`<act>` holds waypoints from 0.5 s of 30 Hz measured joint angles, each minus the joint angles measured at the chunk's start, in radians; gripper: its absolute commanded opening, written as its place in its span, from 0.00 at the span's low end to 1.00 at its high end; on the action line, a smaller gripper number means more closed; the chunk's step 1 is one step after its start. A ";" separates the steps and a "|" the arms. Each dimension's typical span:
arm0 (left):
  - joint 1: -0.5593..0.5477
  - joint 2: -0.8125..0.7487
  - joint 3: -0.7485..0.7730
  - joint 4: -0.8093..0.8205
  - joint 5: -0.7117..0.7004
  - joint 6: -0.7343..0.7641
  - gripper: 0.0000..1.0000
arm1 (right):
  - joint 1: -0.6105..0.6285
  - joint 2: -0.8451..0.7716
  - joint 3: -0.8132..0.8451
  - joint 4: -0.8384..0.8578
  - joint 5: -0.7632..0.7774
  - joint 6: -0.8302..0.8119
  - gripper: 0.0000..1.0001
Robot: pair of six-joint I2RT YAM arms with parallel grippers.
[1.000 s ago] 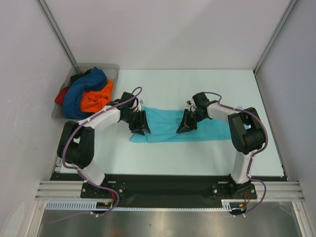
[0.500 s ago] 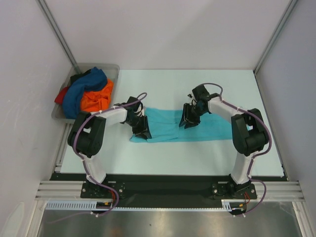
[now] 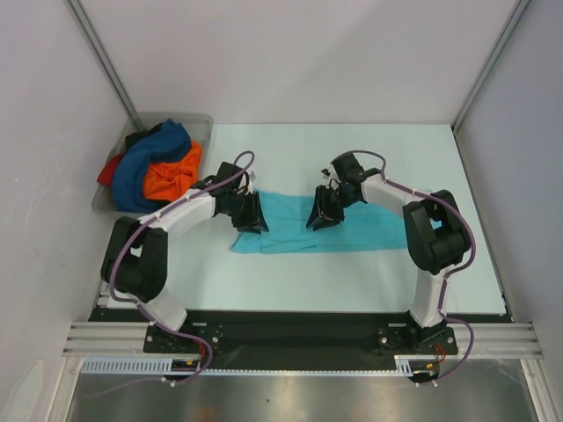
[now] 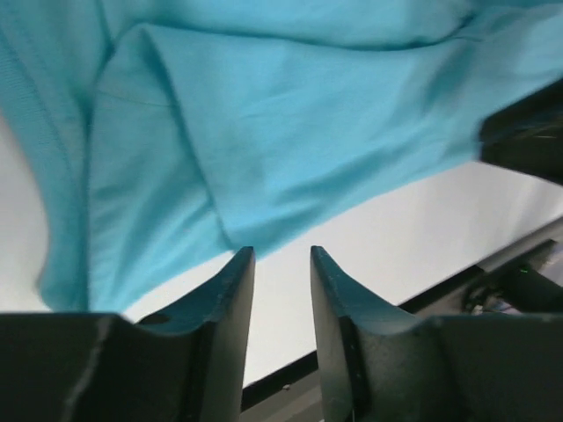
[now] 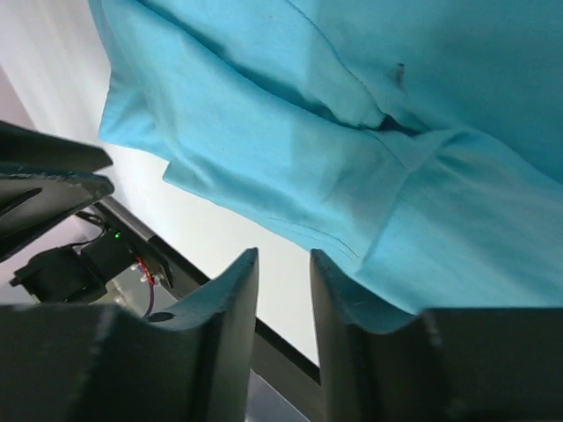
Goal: Fold and stack the t-shirts
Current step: Fold the tshirt
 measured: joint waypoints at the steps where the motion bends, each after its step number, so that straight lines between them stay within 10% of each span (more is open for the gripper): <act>1: 0.000 -0.013 0.000 0.008 0.015 -0.002 0.33 | 0.000 0.010 0.000 0.008 -0.017 0.006 0.31; 15: -0.051 0.130 -0.089 0.138 0.126 -0.064 0.24 | 0.068 0.135 -0.009 0.156 -0.207 0.109 0.21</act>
